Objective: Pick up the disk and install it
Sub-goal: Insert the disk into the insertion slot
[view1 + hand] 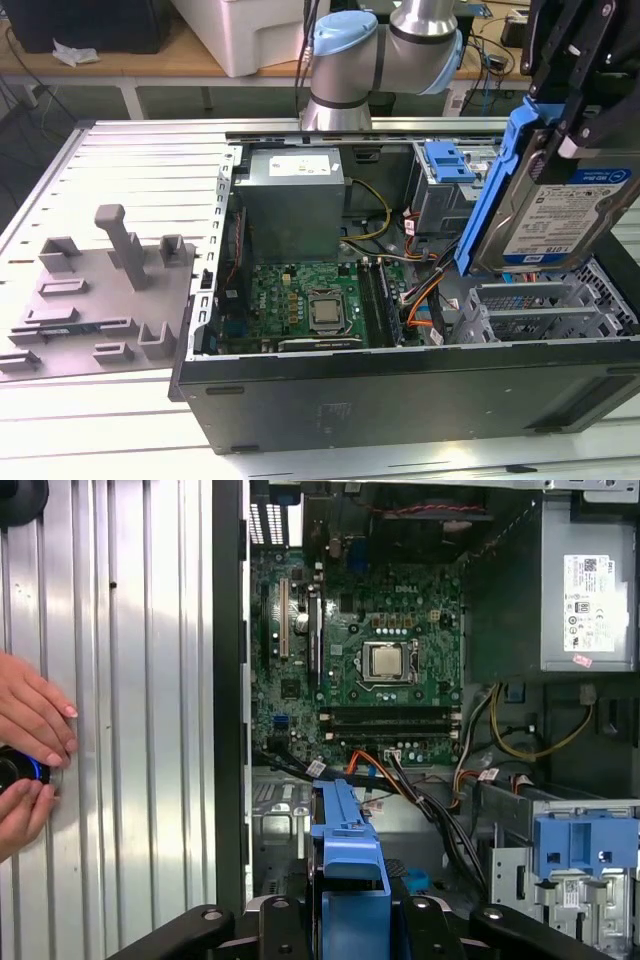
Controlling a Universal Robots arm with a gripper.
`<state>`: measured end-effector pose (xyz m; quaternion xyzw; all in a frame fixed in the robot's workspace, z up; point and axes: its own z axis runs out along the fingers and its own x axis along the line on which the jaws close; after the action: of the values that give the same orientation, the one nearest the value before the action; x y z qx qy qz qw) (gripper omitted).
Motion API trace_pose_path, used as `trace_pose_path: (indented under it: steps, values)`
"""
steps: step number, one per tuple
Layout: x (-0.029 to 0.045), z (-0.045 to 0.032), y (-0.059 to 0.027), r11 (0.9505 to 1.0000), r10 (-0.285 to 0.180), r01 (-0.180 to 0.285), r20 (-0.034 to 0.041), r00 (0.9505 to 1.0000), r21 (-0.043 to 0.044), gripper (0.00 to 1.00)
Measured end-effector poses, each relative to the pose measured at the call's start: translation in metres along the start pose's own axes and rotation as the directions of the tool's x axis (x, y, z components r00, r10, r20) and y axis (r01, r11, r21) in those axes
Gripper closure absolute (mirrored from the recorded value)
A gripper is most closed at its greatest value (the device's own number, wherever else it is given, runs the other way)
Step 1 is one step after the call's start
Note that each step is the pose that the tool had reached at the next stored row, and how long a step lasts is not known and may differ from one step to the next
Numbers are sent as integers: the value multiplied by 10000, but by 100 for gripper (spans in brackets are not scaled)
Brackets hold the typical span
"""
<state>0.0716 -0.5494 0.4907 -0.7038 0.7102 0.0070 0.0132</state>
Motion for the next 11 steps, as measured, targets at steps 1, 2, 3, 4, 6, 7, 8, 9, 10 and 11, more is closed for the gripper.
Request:
trace_pose_path:
  steps: [1, 2, 3, 4, 6, 7, 8, 9, 10, 11]
  values:
    - [0, 5, -26, 10000, 0, 0, 0, 10000, 0, 63]
    - [0, 9, -46, 10000, 0, 0, 0, 10000, 0, 63]
    - [0, 12, -59, 10000, 1, -1, 0, 10000, 0, 63]
    - [0, 15, -69, 10000, 1, -1, 1, 10000, 0, 63]
    - [0, 20, -101, 10000, 1, -1, 0, 10000, 0, 63]
    - [0, 23, -115, 10000, 0, 0, 0, 10000, 0, 63]
    - [0, 25, -127, 10000, 0, 0, 1, 10000, 0, 63]
    - [0, 28, -139, 10000, 0, 0, 1, 10000, 0, 63]
    - [0, 30, -148, 10000, 0, 0, 0, 10000, 0, 63]
    - [-1, 33, -162, 10000, 0, 0, 0, 10000, 0, 63]
